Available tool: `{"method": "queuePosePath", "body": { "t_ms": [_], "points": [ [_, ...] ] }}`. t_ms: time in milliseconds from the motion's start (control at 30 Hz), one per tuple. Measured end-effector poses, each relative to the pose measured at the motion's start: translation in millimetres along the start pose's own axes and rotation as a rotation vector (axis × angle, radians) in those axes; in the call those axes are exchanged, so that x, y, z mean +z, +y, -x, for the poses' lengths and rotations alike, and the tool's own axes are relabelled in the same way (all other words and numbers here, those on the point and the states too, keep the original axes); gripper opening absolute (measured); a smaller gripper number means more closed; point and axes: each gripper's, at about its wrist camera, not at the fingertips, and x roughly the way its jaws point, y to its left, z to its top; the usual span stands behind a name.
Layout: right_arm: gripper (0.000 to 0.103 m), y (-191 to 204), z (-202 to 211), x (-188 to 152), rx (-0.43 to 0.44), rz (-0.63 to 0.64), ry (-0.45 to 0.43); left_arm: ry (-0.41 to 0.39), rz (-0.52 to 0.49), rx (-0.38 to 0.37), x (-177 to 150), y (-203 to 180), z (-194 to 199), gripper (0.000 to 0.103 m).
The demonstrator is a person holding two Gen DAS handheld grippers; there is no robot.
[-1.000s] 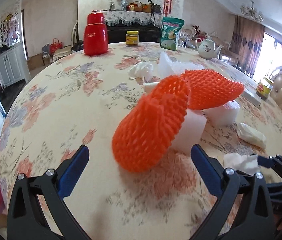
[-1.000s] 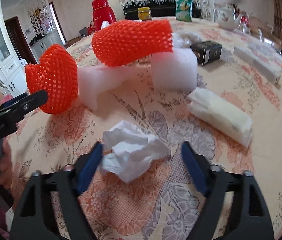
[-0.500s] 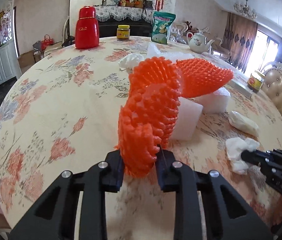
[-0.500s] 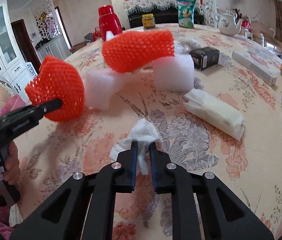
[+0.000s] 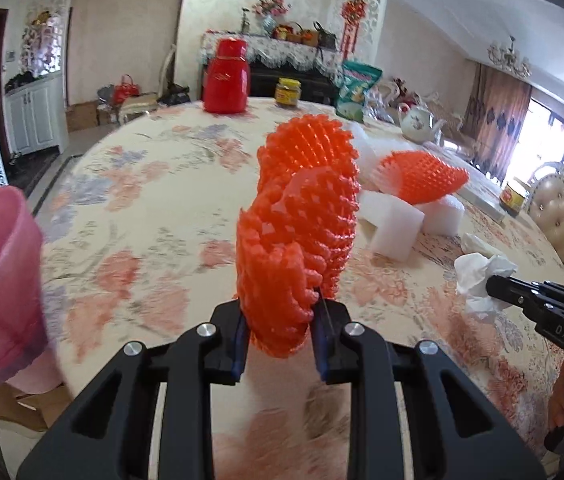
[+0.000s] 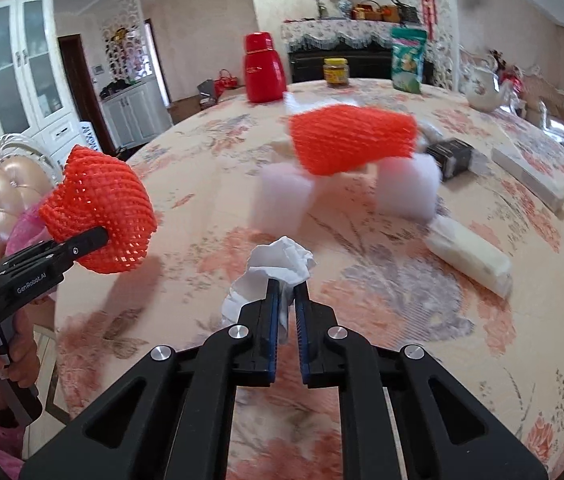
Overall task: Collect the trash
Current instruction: 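Carry both items to the pink bin and open both tools to drop them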
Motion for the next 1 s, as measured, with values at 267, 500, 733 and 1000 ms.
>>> {"method": "queuePosePath", "body": {
  "t_ms": [267,500,733,1000],
  "points": [
    [0.011,73.6,-24.9,24.5,0.166,0.146,0.019,-0.076,0.115,0.121,-7.0,68.2,40.1,0.025],
    [0.011,166.1,-64.5,57.5,0.348,0.290,0.042,-0.132,0.235,0.276,-7.5,146.2,77.9,0.025],
    [0.011,247.4,-105.3,87.5,0.489,0.338,0.082,-0.170,0.293,0.429,1.8,218.1,110.3,0.026],
    [0.011,336.2,-155.6,110.7,0.578,0.396,0.091,-0.127,0.350,0.524,11.6,296.2,100.4,0.029]
  ]
}}
